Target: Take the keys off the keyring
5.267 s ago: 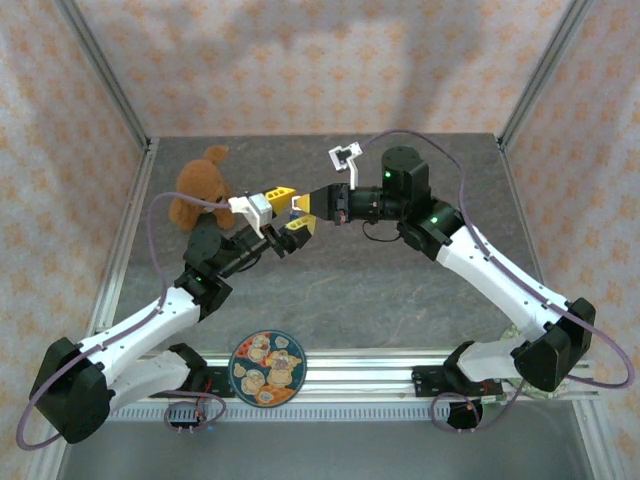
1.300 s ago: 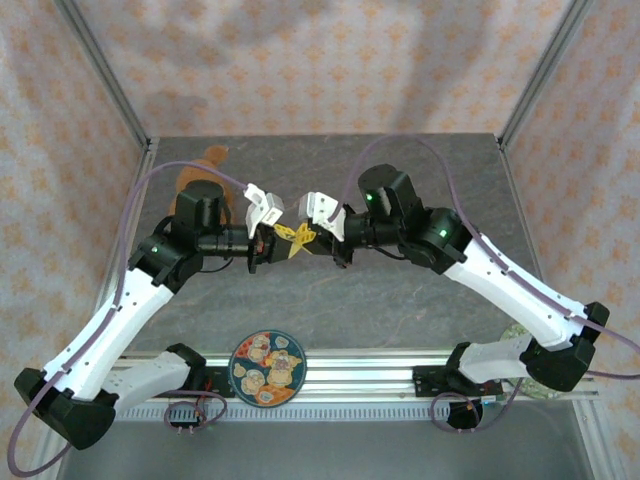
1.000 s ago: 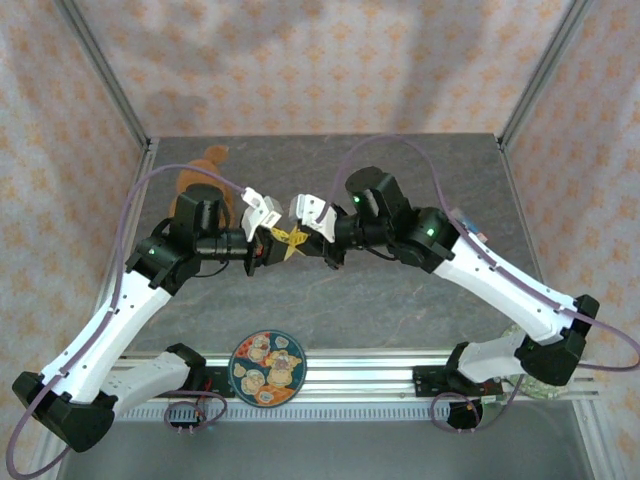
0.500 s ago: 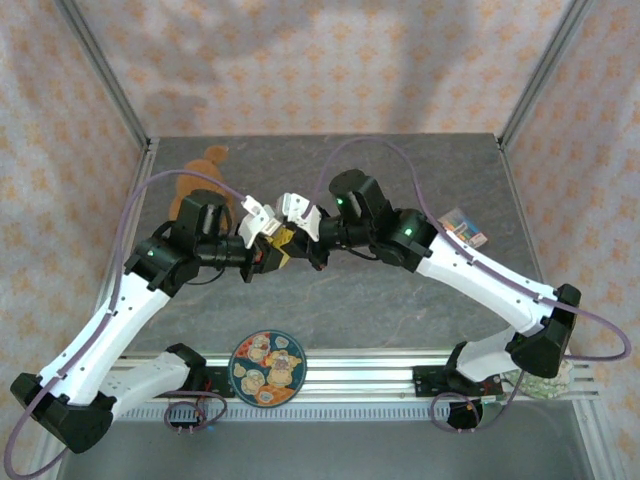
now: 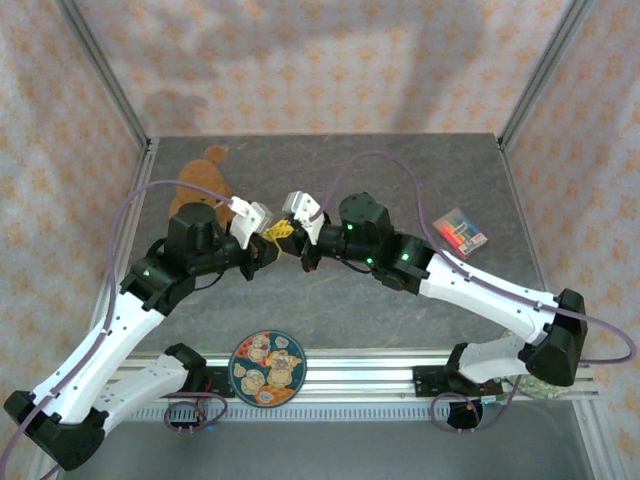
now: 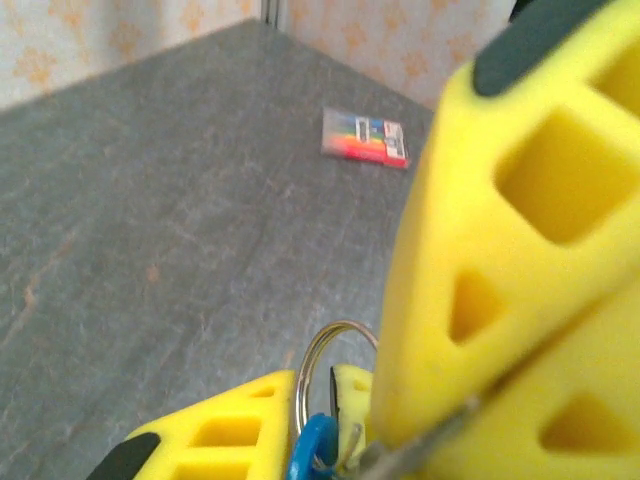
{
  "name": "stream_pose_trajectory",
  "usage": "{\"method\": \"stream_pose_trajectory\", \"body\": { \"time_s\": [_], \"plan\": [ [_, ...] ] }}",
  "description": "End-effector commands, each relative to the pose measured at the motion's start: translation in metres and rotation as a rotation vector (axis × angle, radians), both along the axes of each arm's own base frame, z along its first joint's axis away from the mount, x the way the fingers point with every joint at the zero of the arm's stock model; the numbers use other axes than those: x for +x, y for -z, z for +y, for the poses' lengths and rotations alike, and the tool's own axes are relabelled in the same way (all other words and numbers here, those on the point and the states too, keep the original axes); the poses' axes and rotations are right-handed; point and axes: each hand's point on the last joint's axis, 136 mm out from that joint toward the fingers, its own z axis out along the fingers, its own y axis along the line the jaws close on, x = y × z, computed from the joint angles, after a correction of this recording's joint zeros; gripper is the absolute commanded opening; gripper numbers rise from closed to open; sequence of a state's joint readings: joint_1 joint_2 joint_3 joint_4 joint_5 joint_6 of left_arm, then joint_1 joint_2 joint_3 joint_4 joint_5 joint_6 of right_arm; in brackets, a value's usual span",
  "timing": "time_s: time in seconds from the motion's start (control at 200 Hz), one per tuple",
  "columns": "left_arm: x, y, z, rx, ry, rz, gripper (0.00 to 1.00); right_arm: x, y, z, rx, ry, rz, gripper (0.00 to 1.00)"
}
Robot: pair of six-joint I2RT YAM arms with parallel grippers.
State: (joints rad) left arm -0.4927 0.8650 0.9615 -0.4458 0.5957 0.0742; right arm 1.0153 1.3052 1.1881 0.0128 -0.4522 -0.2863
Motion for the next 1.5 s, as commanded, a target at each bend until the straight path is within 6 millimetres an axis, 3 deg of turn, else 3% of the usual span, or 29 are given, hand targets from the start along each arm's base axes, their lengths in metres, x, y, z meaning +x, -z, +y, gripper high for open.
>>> {"method": "stream_pose_trajectory", "body": {
  "time_s": [0.0, 0.215, 0.496, 0.736, 0.881, 1.031, 1.151, 1.236, 1.341, 1.497],
  "plan": [
    [0.004, -0.079, -0.014, -0.195, 0.027, -0.290, 0.34, -0.026, -0.006, 0.010, 0.087, -0.111, 0.062, 0.00],
    [-0.002, -0.073, 0.001, -0.202, -0.039, -0.299, 0.68, -0.006, -0.029, -0.017, 0.148, -0.038, 0.024, 0.00],
    [-0.010, -0.068, 0.021, -0.216, -0.126, -0.296, 0.83, 0.016, -0.043, -0.044, 0.230, -0.003, 0.065, 0.00],
    [0.004, -0.072, 0.035, -0.271, -0.237, -0.228, 0.91, 0.018, -0.062, -0.058, 0.316, -0.086, 0.138, 0.00],
    [0.019, -0.081, 0.042, -0.367, -0.261, -0.149, 0.90, 0.013, -0.076, -0.061, 0.366, -0.175, 0.188, 0.00],
    [0.014, -0.090, 0.032, -0.450, -0.146, -0.149, 0.69, 0.000, -0.084, -0.063, 0.394, -0.286, 0.210, 0.00],
    [0.004, -0.102, 0.019, -0.534, -0.032, -0.152, 0.70, -0.009, -0.091, -0.063, 0.396, -0.348, 0.212, 0.00],
    [0.005, -0.112, 0.015, -0.617, 0.023, -0.130, 0.78, -0.014, -0.096, -0.063, 0.406, -0.385, 0.217, 0.00],
    [0.006, -0.122, 0.013, -0.683, 0.066, -0.119, 0.81, -0.009, -0.100, -0.061, 0.417, -0.381, 0.227, 0.00],
    [0.013, -0.115, 0.021, -0.627, -0.017, -0.142, 0.70, 0.010, -0.102, -0.059, 0.443, -0.286, 0.240, 0.00]
  ]
}}
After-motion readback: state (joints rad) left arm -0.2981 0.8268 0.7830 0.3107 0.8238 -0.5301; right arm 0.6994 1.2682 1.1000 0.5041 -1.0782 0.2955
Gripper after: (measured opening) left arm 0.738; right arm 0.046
